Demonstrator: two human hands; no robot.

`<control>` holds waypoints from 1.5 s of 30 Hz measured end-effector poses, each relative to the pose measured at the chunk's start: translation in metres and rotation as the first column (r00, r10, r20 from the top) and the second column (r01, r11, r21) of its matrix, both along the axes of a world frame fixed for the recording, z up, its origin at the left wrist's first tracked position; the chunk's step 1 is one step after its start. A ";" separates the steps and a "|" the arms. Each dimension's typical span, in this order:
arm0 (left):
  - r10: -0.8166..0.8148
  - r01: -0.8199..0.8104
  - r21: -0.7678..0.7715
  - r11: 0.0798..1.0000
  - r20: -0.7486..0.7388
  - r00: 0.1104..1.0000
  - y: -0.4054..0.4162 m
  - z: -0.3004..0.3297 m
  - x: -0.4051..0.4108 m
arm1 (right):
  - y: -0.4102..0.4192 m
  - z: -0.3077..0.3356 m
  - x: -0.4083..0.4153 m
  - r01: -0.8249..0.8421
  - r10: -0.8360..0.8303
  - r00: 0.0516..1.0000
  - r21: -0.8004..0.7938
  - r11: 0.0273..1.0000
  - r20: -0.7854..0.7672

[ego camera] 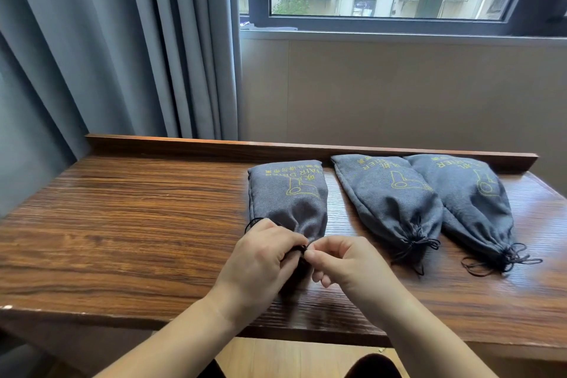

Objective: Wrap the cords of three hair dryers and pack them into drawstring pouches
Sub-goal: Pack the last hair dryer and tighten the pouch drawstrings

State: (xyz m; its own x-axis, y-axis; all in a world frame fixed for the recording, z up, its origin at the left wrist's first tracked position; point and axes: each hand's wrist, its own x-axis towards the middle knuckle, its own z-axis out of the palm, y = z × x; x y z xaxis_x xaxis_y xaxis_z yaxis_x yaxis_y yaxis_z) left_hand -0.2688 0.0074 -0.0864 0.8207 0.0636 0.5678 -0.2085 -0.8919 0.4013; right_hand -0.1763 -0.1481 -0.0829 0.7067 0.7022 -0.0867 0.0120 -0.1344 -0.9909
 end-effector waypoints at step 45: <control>0.073 -0.030 0.242 0.970 -0.172 0.982 0.025 0.004 -0.043 | -0.006 -0.015 0.012 0.133 -0.024 0.727 -0.107 0.985 0.686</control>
State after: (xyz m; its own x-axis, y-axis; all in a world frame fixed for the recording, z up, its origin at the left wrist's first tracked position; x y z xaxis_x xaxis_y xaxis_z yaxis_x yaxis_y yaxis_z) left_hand -0.3122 0.0326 -0.0822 0.9093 -0.0103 0.4160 -0.1040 -0.9736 0.2032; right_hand -0.1642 -0.1544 -0.0981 0.6659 0.6601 0.3476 0.6580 -0.3001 -0.6906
